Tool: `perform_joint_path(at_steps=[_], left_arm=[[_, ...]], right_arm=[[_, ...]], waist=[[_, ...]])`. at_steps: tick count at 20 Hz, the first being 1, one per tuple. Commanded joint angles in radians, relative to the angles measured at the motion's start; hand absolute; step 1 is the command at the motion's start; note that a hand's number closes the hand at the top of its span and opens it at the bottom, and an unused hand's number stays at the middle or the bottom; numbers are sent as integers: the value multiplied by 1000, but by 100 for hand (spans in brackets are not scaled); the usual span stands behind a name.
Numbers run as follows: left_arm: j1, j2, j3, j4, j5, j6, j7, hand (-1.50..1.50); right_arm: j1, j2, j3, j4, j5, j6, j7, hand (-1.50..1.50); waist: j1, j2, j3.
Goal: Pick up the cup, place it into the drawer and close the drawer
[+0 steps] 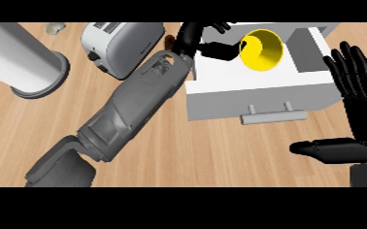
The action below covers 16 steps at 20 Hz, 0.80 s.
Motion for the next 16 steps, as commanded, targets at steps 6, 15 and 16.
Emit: perform_joint_path(at_steps=[6, 15, 16], left_arm=[[6, 0, -159, -22, 32, 123, 36, -150], [-30, 0, -59, -54, 116, 88, -124, -150], [11, 0, -90, -111, 146, 126, -123, -150]], right_arm=[[-5, -20, -23, 15, -48, 42, -18, -150], [34, -16, -6, -42, -210, 149, 15, 150], [57, -24, 2, -110, -225, 148, 68, 150]], waist=[[-20, 5, 0], [28, -5, -1], [15, -8, -1]])
